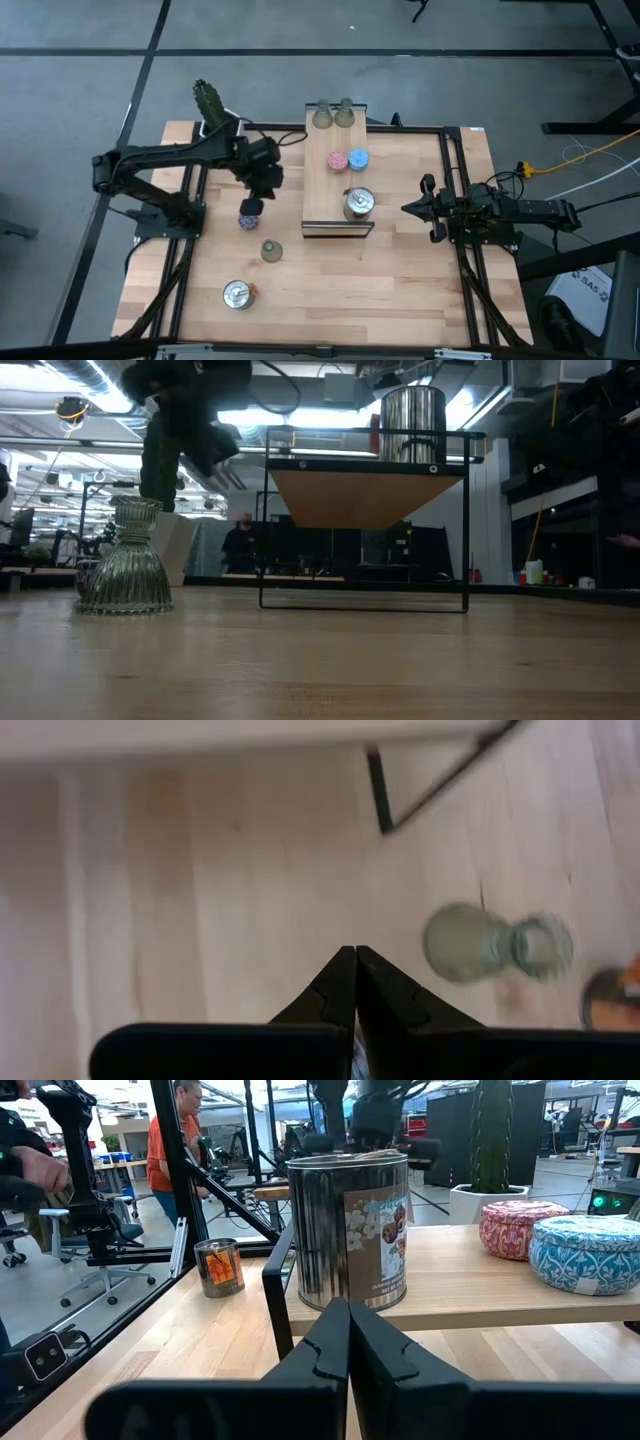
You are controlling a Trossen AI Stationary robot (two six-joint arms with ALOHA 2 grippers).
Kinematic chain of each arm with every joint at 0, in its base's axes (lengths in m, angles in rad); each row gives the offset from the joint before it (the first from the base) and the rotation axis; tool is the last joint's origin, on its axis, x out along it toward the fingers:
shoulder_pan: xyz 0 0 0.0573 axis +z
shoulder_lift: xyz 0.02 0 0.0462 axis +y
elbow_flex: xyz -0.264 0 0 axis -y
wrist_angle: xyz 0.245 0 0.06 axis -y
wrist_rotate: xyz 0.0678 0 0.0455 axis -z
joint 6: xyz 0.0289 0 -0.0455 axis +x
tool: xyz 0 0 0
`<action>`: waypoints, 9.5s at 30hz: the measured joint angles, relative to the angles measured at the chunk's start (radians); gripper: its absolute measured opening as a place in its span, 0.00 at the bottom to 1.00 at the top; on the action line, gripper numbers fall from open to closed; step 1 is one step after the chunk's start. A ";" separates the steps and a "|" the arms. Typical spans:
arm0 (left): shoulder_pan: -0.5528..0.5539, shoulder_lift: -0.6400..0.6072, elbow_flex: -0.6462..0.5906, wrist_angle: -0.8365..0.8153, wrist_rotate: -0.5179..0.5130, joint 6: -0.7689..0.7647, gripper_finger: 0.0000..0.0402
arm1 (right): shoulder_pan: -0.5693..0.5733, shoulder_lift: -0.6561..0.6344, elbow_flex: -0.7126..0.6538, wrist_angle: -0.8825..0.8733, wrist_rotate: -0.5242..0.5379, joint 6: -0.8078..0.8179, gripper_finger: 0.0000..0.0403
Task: Pick & Place candle stick holders
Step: Put the black scented candle on the shelf
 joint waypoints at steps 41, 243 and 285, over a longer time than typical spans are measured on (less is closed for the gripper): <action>-0.076 -0.153 -0.272 0.006 -0.063 -0.059 0.73 | 0.000 0.000 0.000 0.000 0.000 0.000 0.01; -0.217 0.232 -0.270 0.001 -0.237 -0.252 0.77 | 0.000 0.000 0.000 0.000 0.000 0.000 0.01; -0.096 0.220 0.128 -0.449 -0.220 -0.198 0.77 | 0.000 0.000 0.000 0.000 0.000 0.000 0.01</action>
